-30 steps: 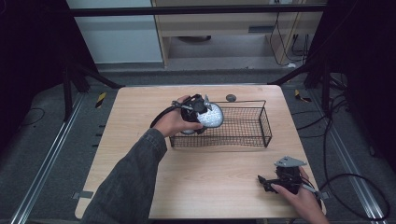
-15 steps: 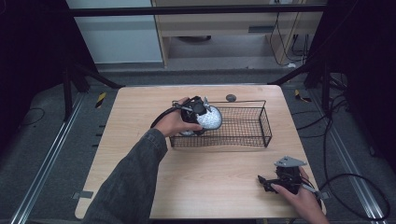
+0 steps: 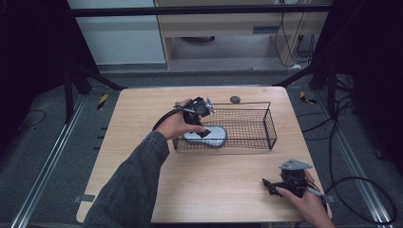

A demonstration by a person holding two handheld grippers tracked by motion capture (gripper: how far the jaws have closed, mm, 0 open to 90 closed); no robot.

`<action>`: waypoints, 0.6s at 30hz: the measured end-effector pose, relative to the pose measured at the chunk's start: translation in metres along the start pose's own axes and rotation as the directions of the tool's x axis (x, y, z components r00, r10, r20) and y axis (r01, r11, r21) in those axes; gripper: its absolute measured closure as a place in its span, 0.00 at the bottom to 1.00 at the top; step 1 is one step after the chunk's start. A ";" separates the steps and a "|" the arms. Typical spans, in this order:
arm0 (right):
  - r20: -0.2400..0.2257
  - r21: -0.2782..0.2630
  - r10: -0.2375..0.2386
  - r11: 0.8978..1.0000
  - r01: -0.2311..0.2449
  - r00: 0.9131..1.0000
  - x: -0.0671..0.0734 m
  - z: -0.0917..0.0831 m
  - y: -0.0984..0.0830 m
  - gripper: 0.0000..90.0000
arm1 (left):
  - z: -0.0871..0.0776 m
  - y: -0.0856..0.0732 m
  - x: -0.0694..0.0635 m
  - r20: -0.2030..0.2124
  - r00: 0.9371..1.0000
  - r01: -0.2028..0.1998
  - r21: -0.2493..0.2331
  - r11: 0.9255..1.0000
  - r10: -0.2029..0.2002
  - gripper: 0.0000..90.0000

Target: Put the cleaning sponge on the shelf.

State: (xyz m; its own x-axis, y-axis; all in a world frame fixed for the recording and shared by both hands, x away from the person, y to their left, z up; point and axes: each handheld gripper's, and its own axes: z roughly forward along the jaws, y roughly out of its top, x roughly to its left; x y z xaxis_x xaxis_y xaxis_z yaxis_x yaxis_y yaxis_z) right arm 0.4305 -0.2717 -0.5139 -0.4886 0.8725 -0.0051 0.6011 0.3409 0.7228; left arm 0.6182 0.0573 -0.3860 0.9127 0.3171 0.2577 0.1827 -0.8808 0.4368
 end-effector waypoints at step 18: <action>0.000 0.001 0.001 1.000 -0.001 1.000 0.000 0.000 0.000 0.00 | -0.007 0.003 -0.004 -0.012 1.000 -0.013 -0.017 1.000 0.013 0.11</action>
State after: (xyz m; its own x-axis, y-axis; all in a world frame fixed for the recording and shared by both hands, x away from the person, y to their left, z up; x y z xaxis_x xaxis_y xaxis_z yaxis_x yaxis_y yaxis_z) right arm 0.4304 -0.2716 -0.5139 -0.4882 0.8727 -0.0041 0.6020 0.3401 0.7224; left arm 0.6129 0.0561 -0.3802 0.9104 0.3100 0.2741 0.1644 -0.8788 0.4480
